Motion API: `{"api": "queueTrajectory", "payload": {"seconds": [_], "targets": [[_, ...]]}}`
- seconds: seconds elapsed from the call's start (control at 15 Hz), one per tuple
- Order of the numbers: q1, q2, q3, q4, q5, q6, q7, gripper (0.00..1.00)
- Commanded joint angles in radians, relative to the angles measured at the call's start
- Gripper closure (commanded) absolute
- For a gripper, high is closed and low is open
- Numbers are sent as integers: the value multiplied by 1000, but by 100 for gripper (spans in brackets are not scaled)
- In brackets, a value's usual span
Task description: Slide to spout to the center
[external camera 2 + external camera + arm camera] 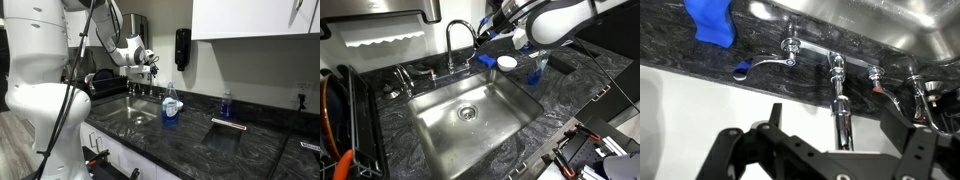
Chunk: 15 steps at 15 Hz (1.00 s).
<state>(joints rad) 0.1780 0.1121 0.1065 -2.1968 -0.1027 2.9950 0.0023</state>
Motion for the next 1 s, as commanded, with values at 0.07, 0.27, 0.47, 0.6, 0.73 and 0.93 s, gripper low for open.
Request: {"api": "queueTrajectory", "payload": {"seconds": [0.07,0.27,0.47,0.6,0.73,0.93], "targets": [[7,85,-29,76,-46,59,37,0],[-14,90,52,72,50,64,-29,0],[-58,106,190,83,198,60,-149,0],[-104,119,291,106,318,52,-278,0],[-154,126,373,121,413,39,-395,0],[-210,130,446,130,496,28,-513,0]]}}
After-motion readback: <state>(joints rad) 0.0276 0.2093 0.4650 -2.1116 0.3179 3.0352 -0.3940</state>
